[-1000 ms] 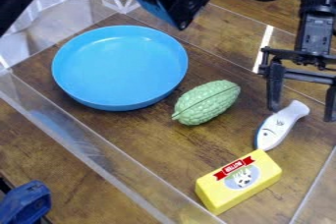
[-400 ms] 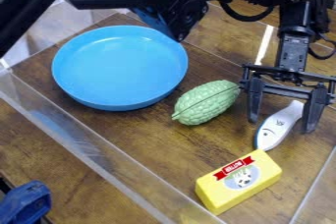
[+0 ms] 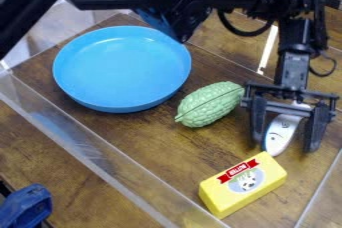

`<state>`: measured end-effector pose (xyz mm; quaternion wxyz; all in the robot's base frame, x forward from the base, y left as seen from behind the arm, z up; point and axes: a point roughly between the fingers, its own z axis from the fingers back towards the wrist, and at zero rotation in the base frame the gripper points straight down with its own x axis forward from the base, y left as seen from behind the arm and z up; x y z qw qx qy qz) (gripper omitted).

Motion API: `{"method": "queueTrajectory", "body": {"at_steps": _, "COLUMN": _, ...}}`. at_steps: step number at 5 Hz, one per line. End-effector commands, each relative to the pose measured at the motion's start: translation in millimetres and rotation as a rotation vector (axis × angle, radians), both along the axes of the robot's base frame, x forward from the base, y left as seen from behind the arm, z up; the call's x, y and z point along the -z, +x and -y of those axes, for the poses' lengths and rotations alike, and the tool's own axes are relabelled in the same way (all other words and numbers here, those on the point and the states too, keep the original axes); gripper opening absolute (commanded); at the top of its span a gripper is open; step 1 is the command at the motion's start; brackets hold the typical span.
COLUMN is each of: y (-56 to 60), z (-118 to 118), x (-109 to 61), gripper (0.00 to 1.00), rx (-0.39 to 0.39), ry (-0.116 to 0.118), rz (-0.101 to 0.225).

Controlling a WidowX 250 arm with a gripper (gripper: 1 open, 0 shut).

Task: Remove the white object from inside the blue tray and put it on the table

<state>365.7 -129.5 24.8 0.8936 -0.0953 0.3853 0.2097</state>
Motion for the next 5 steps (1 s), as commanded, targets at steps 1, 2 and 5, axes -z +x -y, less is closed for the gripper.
{"method": "queueTrajectory", "body": {"at_steps": 1, "y": -0.2, "z": 12, "x": -27.3, "gripper": 1.00, "rx": -0.001, "ry": -0.013, "rz": 0.074}}
{"method": "queueTrajectory", "body": {"at_steps": 2, "y": -7.4, "z": 21, "x": -27.8, "gripper": 1.00, "rx": -0.003, "ry": -0.015, "rz": 0.067}}
{"method": "queueTrajectory", "body": {"at_steps": 5, "y": -22.2, "z": 42, "x": -26.2, "gripper": 1.00, "rx": 0.121, "ry": -0.021, "rz": 0.042}}
